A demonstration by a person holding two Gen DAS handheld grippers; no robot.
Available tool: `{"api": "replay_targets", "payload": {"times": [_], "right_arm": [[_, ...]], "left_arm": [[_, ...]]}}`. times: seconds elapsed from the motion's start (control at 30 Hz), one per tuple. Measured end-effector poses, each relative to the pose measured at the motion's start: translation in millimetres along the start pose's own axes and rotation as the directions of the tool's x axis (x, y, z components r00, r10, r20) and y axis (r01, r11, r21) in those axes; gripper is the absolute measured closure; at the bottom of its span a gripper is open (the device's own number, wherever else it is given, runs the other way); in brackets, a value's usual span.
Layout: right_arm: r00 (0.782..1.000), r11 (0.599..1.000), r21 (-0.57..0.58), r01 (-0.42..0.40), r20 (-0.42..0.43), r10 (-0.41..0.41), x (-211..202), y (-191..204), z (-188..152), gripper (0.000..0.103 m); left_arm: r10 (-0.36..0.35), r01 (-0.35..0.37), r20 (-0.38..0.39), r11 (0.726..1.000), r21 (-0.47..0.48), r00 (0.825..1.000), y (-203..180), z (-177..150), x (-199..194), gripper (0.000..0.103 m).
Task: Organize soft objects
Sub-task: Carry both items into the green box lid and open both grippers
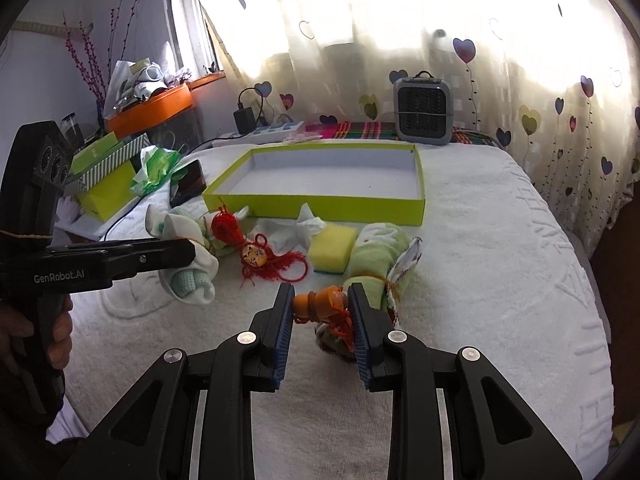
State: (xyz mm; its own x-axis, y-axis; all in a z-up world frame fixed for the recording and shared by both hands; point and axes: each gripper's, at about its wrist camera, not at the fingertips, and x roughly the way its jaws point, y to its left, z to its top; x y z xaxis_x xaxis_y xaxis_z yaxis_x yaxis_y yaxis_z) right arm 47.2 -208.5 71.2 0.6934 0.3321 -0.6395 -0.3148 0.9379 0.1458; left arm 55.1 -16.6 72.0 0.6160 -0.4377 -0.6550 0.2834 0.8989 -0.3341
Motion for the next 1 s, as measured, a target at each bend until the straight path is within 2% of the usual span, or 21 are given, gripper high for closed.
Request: {"api": "replay_targets", "payload": {"times": [0.3,0.63,1.0], "right_arm": [[1.0,1.0,-0.018,0.003,0.015,-0.002,10.9,-4.0,29.5,0.074],[0.999,0.999,-0.02,0.03,0.012,-0.03,38.0,-18.6,66.5,0.074],[0.996,0.998,-0.02,0.067,-0.051,-0.068,96.5,-43.9,103.2,0.074]], "left_arm": [[0.015,-0.016,0.039,1.0,0.008,0.999,8.5,30.2,-0.2,0.064],[0.035,-0.035,0.012,0.999,-0.002,0.999,34.9,67.5,28.0,0.063],[0.058,-0.059,-0.022,0.998,-0.018,0.998,68.0,107.5,69.9,0.063]]}}
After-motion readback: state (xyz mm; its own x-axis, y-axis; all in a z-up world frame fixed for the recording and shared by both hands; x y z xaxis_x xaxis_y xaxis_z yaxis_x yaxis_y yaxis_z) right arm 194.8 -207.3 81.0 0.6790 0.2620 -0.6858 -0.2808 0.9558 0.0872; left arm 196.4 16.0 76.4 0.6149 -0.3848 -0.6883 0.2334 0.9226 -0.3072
